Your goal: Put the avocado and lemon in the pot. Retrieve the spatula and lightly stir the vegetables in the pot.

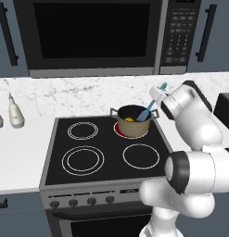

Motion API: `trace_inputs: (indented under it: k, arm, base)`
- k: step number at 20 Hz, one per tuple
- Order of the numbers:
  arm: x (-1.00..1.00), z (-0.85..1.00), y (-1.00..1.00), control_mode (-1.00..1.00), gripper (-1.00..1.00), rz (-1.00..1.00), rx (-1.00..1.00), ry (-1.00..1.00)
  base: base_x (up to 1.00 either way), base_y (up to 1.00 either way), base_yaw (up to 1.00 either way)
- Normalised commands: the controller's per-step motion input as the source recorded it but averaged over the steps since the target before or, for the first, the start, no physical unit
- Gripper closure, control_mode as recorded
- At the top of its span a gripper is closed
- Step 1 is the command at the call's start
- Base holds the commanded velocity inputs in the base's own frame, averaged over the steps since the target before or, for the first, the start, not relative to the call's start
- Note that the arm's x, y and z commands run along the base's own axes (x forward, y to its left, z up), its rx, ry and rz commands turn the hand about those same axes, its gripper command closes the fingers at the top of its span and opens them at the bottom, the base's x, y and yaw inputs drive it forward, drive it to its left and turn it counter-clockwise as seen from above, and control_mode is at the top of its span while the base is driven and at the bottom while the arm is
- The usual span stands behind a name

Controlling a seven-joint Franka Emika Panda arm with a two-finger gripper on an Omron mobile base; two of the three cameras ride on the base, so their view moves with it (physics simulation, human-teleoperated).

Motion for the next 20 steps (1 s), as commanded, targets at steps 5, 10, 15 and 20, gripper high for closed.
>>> trace_inputs:
  k: [5,10,15,20]
  arm:
    - [0.38,-0.25,0.0,-1.0,1.0,0.0,0.0,0.01]
    - [0.38,-0.18,0.0,-1.0,1.0,0.0,0.0,0.0]
    - [0.39,-0.35,0.0,-1.0,1.0,0.0,0.0,0.0]
    - [0.28,-0.49,0.0,-1.0,1.0,0.0,0.0,0.04]
  base:
    - [0.0,0.0,0.0]
    - [0.0,0.0,0.0]
    - [0.0,0.0,0.0]
    - [0.0,0.0,0.0]
